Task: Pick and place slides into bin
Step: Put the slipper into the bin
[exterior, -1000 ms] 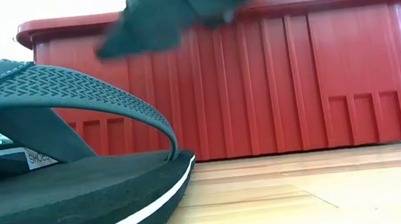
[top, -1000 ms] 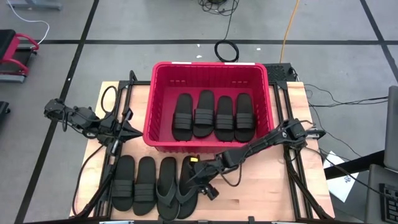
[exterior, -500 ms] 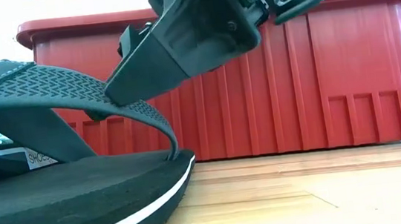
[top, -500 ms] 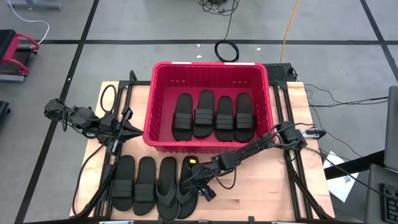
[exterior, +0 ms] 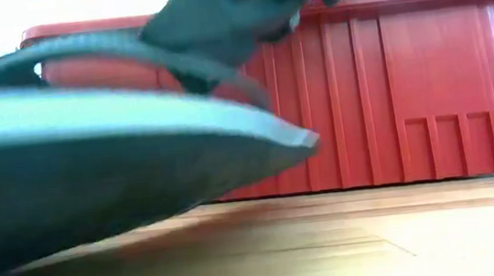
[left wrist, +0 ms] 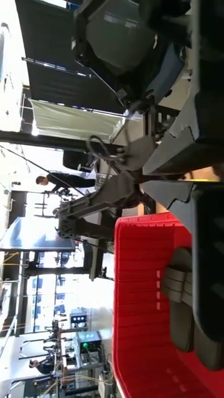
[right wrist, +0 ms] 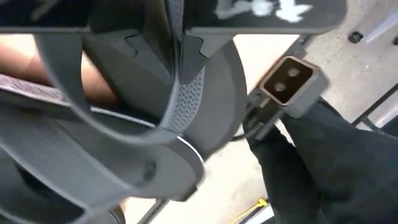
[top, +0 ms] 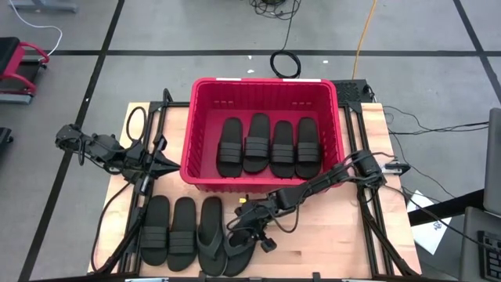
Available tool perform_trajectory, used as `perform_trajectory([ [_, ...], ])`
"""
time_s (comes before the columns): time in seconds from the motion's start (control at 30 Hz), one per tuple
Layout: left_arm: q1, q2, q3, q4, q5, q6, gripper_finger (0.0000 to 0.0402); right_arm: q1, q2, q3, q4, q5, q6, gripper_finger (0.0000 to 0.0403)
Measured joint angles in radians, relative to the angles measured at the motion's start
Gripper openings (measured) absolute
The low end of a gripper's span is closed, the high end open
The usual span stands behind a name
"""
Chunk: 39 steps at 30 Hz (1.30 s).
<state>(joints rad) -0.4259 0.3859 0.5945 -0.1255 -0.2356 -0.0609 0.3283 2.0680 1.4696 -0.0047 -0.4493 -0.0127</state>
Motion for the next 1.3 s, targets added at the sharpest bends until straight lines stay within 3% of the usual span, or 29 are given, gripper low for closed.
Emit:
perform_trajectory([
  [0.33, 0.0, 0.0, 0.0, -0.006, 0.0, 0.049, 0.0026, 0.0, -0.129, 0.001, -0.127, -0.001, -0.051, 0.0002],
  [0.6, 0.0, 0.0, 0.0, -0.006, 0.0, 0.054, 0.0026, 0.044, -0.175, 0.001, -0.137, -0.158, 0.085, 0.0001],
  [0.83, 0.0, 0.0, 0.0, -0.006, 0.0, 0.057, 0.0026, 0.116, -0.229, 0.001, -0.136, -0.149, 0.198, 0.0001],
  [0.93, 0.0, 0.0, 0.0, -0.006, 0.0, 0.058, 0.0026, 0.143, -0.291, 0.001, -0.177, -0.075, 0.236, 0.0],
  [1.03, 0.0, 0.0, 0.0, -0.008, 0.0, 0.058, 0.0026, 0.162, -0.368, 0.049, -0.331, 0.0, 0.237, 0.0],
  [1.2, 0.0, 0.0, 0.0, -0.015, 0.0, 0.058, 0.0026, 0.144, -0.44, 0.283, -0.728, 0.16, 0.156, 0.0],
  [1.3, 0.0, 0.0, 0.0, -0.015, 0.0, 0.085, 0.0026, 0.095, -0.462, 0.426, -0.909, 0.308, 0.084, 0.0],
])
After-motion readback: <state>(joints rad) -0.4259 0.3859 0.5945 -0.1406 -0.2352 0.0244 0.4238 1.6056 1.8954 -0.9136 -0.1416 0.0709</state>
